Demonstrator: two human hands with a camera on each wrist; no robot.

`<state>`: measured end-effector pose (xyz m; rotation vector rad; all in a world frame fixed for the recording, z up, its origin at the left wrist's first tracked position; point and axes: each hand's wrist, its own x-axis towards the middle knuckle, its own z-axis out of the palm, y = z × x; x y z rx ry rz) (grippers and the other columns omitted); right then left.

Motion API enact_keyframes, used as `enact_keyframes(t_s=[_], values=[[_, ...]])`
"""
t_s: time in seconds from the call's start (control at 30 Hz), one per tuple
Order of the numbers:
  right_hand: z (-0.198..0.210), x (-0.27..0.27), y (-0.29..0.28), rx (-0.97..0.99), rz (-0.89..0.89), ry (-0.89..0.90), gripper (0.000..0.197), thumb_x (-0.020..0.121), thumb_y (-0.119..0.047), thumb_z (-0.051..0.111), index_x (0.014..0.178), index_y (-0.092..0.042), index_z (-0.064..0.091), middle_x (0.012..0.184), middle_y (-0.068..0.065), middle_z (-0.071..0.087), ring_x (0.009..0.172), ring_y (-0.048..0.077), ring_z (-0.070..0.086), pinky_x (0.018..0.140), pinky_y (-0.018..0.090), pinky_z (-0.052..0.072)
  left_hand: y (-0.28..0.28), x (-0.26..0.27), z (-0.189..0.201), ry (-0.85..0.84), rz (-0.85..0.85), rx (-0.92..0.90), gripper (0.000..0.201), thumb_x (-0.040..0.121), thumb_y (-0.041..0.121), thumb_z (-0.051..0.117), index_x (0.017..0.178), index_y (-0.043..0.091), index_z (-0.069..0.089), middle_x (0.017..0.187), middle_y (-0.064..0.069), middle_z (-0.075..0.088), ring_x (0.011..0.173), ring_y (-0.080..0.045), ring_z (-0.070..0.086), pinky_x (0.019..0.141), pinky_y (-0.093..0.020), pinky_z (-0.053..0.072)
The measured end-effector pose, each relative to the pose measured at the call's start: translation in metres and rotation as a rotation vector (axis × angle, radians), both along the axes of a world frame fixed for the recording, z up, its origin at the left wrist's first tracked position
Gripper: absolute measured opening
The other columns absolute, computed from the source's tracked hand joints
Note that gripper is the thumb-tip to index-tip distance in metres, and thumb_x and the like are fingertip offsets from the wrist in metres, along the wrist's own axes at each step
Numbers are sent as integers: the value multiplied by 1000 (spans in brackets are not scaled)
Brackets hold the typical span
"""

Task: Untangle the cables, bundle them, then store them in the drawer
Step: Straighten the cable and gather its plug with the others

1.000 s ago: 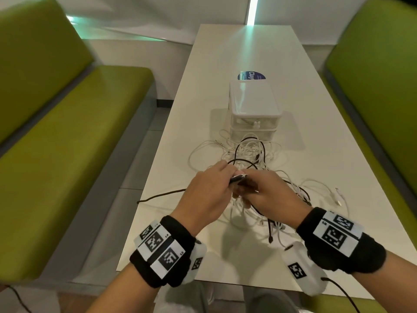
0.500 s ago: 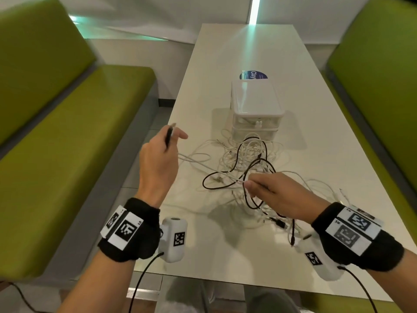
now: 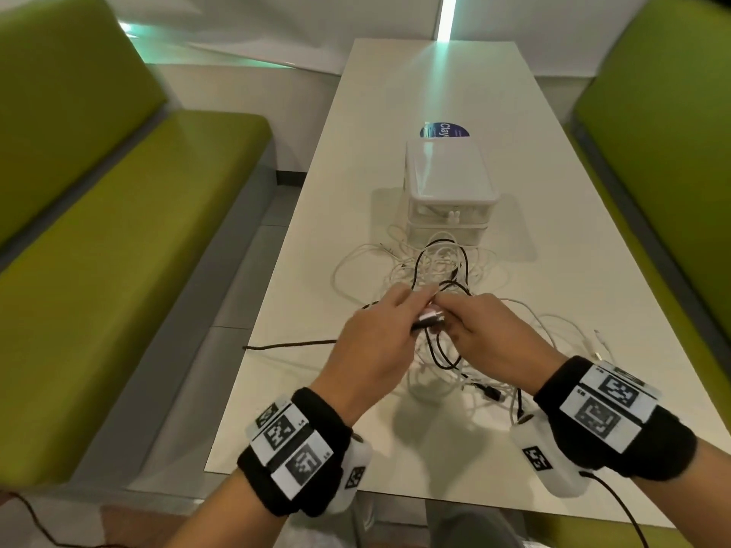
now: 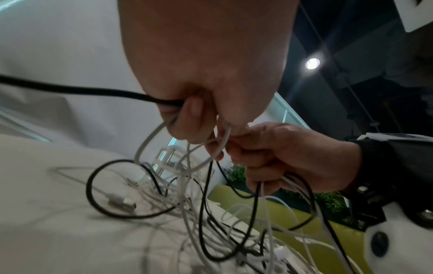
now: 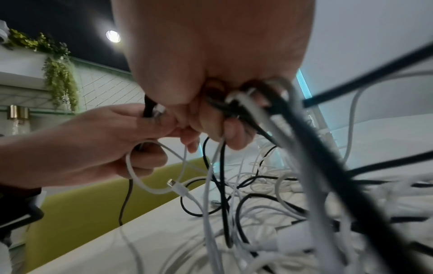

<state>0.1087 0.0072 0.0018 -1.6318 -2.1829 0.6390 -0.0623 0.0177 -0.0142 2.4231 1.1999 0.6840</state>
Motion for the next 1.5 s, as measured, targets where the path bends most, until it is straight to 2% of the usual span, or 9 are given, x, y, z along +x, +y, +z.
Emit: enact_keyframes(t_s=[0.3, 0.5, 0.63, 0.83, 1.03, 1.13, 1.27, 1.4, 1.5], values=[[-4, 9, -5, 38, 85, -24, 39, 98, -49, 29, 83, -23, 54, 65, -10, 56, 61, 7, 52, 60, 24, 39, 17, -20, 6, -74, 108, 81, 13, 86, 16, 45, 81, 21, 55, 84, 6, 59, 73, -19, 58, 65, -44, 48], [-4, 14, -5, 27, 34, 23, 37, 98, -46, 34, 77, -24, 55, 64, -31, 57, 64, -4, 55, 58, 14, 35, 37, -53, 25, -426, 533, 47, 33, 102, 28, 42, 78, 12, 58, 86, 8, 63, 73, 2, 53, 63, -6, 36], [-6, 13, -7, 49, 31, -39, 42, 98, -47, 31, 82, -19, 58, 66, -12, 61, 64, 6, 56, 57, 18, 34, 40, -58, 14, -260, 627, -18, 25, 102, 27, 42, 92, 17, 63, 93, 10, 60, 85, -11, 57, 64, -11, 35], [-5, 3, -1, 25, -12, -43, 34, 102, -32, 38, 82, -14, 59, 61, -17, 59, 56, 5, 52, 53, 19, 34, 19, -36, 11, -178, 204, 155, 51, 89, -4, 53, 131, 24, 56, 129, 9, 59, 104, -14, 63, 86, -31, 53], [-5, -1, -3, 65, 85, -27, 25, 96, -36, 34, 88, -25, 55, 77, -2, 68, 65, 17, 58, 60, 31, 44, 5, -12, -9, 71, -17, 122, 29, 87, 23, 36, 111, 25, 52, 95, 4, 56, 68, -29, 59, 52, -36, 44], [-8, 2, -4, 65, 108, -80, 35, 100, -42, 33, 85, -21, 56, 75, 0, 65, 69, 20, 57, 64, 37, 44, 8, -16, -8, -51, -7, 69, 19, 86, 17, 42, 94, 20, 59, 82, 2, 65, 71, -25, 60, 60, -36, 45], [-10, 2, -2, 22, 118, -50, 37, 99, -46, 33, 77, -20, 48, 69, -2, 59, 64, 15, 53, 63, 34, 44, 16, -25, 15, -193, 38, 77, 36, 91, 10, 52, 119, 29, 64, 95, 9, 73, 82, -6, 65, 71, -21, 48], [-16, 11, 0, -20, 47, -44, 39, 100, -49, 29, 72, -26, 42, 65, -7, 55, 60, 7, 52, 61, 30, 42, 31, -43, 38, -673, 204, -42, 25, 103, 23, 44, 100, 19, 68, 54, 16, 48, 46, -3, 36, 48, -20, 30], [-22, 17, -2, 12, 5, -26, 40, 97, -53, 25, 69, -29, 39, 56, -10, 49, 51, 6, 50, 52, 20, 32, 41, -56, 46, -825, 319, -134, 31, 103, 36, 40, 92, 25, 67, 53, 10, 35, 47, -9, 30, 46, -24, 26]])
